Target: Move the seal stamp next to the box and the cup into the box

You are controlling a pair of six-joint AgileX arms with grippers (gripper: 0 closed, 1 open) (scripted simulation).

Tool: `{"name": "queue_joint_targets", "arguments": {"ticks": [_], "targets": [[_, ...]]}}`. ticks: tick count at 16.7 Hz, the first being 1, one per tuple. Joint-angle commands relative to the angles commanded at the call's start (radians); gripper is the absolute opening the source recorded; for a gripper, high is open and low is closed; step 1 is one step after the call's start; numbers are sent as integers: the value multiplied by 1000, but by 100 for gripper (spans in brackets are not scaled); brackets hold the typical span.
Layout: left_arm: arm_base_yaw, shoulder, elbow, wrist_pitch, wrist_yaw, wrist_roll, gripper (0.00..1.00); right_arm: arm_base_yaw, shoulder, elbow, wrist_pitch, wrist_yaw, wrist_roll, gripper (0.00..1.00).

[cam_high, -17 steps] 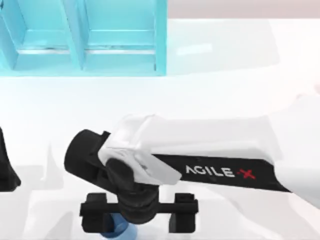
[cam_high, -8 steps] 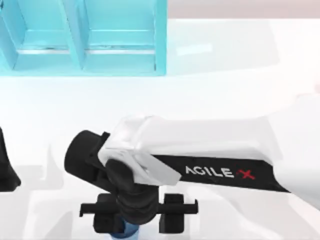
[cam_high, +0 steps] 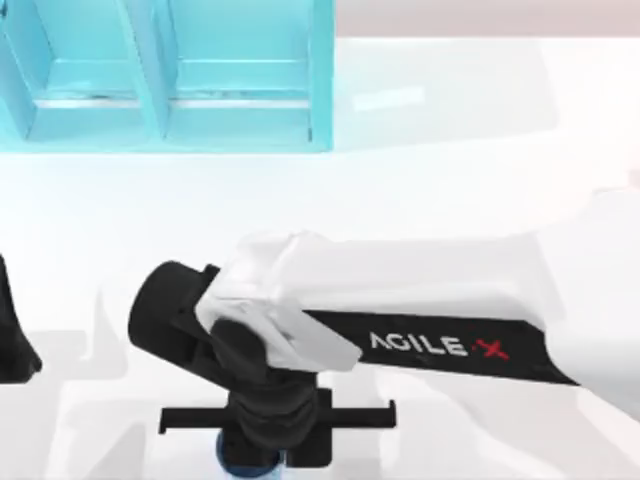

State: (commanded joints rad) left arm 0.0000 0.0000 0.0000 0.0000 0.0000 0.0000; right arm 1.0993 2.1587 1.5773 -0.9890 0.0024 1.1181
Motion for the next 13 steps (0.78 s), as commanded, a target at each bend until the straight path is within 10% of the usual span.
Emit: {"name": "queue_joint_targets", "arguments": {"ticks": [13], "targets": [[0,0,0,0,0,0,100,-56,-153,-65,-89,0,-50,0]]}}
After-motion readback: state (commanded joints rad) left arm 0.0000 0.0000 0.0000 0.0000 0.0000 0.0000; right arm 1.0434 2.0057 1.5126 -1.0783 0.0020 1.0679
